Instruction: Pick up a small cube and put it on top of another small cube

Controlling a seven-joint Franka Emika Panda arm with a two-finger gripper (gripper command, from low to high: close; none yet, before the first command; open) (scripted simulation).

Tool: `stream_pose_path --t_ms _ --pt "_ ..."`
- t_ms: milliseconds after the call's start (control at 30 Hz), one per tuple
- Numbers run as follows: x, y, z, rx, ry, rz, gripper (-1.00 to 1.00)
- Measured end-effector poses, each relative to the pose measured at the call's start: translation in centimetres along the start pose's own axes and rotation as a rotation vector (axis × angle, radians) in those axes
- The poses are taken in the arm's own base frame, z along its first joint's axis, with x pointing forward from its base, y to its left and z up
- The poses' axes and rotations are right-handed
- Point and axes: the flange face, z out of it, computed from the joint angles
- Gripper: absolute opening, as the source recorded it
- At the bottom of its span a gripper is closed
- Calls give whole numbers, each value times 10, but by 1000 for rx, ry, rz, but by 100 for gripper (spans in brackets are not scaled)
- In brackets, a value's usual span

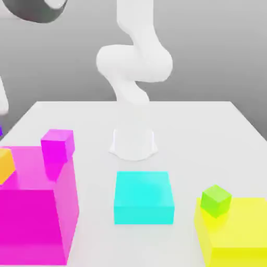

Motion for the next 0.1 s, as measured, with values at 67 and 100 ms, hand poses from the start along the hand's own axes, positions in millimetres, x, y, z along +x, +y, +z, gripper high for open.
stream_pose_path --t_ms 67,100 --pt "0 0 0 0 0 0 100" --pt "0 0 0 0 0 0 100"
